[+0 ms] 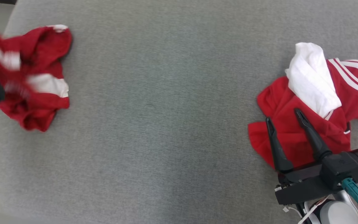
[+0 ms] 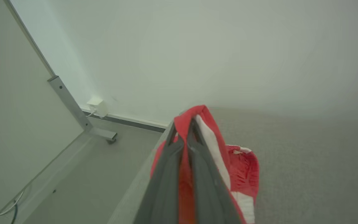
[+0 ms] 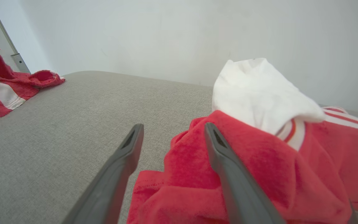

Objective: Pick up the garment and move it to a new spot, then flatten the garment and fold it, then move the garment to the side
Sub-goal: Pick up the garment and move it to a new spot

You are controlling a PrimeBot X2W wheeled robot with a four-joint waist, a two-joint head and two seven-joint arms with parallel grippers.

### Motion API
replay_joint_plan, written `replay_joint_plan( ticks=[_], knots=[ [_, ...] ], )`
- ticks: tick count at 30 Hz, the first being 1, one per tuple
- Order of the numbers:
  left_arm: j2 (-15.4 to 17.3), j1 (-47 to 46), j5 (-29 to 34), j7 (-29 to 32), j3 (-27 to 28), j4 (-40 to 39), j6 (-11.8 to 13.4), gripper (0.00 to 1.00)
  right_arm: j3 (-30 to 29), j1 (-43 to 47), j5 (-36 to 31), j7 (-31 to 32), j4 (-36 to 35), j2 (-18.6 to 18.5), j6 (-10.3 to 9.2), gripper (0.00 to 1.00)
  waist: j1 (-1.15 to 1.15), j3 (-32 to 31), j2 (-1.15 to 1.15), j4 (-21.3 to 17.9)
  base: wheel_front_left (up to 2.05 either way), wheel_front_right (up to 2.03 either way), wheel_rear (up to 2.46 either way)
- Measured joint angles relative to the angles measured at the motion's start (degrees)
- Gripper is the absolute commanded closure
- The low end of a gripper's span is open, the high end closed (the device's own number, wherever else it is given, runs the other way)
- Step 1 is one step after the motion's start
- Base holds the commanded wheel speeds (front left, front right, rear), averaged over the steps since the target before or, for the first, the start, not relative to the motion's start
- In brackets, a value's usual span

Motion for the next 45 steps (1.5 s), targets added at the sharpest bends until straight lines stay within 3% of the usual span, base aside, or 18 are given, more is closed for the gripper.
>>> replay_joint_plan(
  ticks=[7,8,9,20,26,35,45],
  knots=[
    [-2.85,3.91,-0.62,-0.20,1.82,5.67,-1.45,1.00,0.44,0.00,-0.16,-0.01,-0.37,0.71,0.00,0.00,0.00,1.26,0.00,-2.06,0.00,0.00,0.00],
    [-2.92,4.31,-0.53,-0.20,1.94,6.13,-1.45,0.56,0.49,-0.01,-0.16,-0.01,-0.35,0.82,0.00,0.00,0.00,1.33,0.00,-2.25,0.00,0.00,0.00],
    [-2.92,4.55,-0.24,-0.20,2.04,6.58,-1.45,0.00,0.53,-0.04,-0.16,-0.01,-0.31,0.92,0.00,0.00,-0.01,1.35,0.00,-2.40,0.00,0.00,0.00],
    [-0.67,1.86,4.77,-0.25,7.78,-5.01,-1.11,0.00,0.42,-0.12,0.21,-1.27,1.38,1.35,0.00,0.00,-0.01,-0.97,0.00,-2.47,0.00,0.00,0.00],
    [-0.76,0.82,8.23,-0.25,7.90,-8.99,-1.94,0.00,0.51,0.21,0.92,-2.82,3.34,2.32,0.00,0.00,-0.01,-3.50,0.00,-3.39,0.00,0.00,0.00],
    [-2.22,2.08,11.74,-0.25,7.84,-17.52,-2.49,0.00,0.18,0.65,1.85,-5.61,6.26,3.89,0.00,0.00,-0.02,-6.28,-0.01,-8.35,0.00,0.00,0.00],
    [-6.34,13.57,13.45,-0.25,9.43,-27.09,-1.58,0.00,-2.20,3.19,2.20,-7.57,8.90,4.57,0.00,0.00,-0.01,-9.75,0.00,-15.43,0.00,0.00,0.00]
  ],
)
